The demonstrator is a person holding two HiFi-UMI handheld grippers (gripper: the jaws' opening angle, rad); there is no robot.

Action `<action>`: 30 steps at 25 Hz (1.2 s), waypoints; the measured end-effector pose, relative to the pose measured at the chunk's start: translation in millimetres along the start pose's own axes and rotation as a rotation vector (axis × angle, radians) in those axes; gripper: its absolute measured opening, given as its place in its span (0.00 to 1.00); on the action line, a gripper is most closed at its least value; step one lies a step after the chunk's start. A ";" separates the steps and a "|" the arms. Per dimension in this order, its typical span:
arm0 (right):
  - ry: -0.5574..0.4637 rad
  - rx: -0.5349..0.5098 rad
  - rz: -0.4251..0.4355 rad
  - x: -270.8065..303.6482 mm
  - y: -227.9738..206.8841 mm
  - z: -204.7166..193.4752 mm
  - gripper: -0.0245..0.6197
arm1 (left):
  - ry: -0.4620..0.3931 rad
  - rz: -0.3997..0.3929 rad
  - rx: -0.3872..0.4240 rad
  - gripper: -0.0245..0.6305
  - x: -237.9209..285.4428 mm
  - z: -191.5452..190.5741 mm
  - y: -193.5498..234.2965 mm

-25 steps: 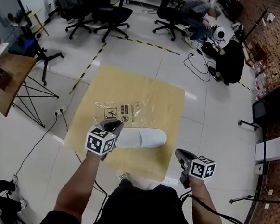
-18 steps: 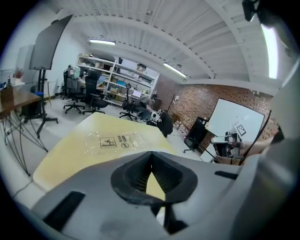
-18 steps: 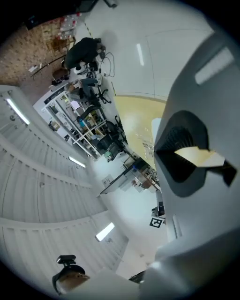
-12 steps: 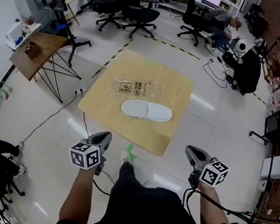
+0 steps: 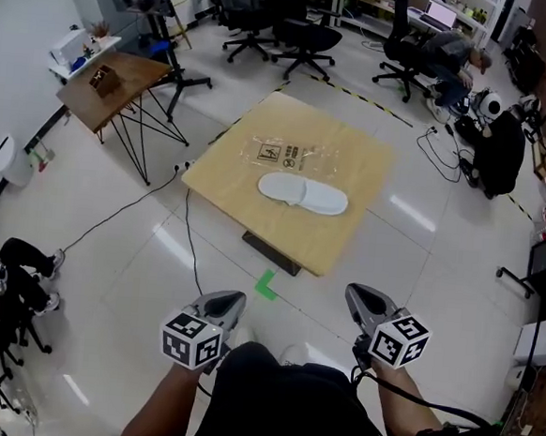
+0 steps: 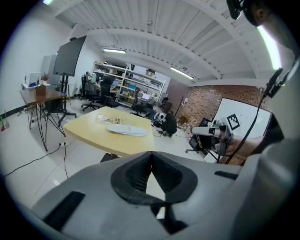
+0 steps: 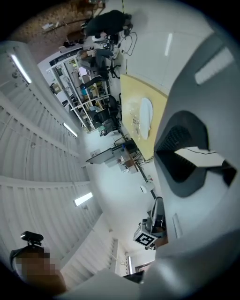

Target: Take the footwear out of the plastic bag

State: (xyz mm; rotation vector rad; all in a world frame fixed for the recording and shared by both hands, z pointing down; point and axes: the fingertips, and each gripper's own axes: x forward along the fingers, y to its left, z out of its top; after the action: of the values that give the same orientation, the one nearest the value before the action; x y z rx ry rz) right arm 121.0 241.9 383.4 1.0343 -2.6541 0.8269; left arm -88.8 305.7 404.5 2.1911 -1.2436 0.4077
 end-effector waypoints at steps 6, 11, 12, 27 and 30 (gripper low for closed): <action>0.000 -0.028 -0.009 -17.4 27.9 -1.9 0.04 | -0.059 0.017 0.050 0.05 -18.1 27.5 2.4; -0.018 -0.002 -0.055 -33.0 45.0 -5.8 0.04 | -0.070 -0.009 0.092 0.05 -33.9 36.2 5.6; -0.019 -0.002 -0.073 -34.9 49.9 -6.9 0.04 | -0.063 -0.023 0.101 0.05 -38.3 34.5 5.2; -0.017 -0.057 -0.173 -53.7 120.0 -32.9 0.04 | -0.042 -0.133 0.108 0.05 -76.5 7.8 6.8; -0.014 -0.041 -0.145 -57.2 111.9 -27.6 0.04 | -0.049 -0.104 0.098 0.05 -76.2 12.3 1.6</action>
State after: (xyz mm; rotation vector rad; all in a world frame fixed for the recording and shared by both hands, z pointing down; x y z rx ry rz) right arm 87.7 357.5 337.8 1.2090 -2.5596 0.7359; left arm -130.0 349.1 355.6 2.3505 -1.1510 0.3819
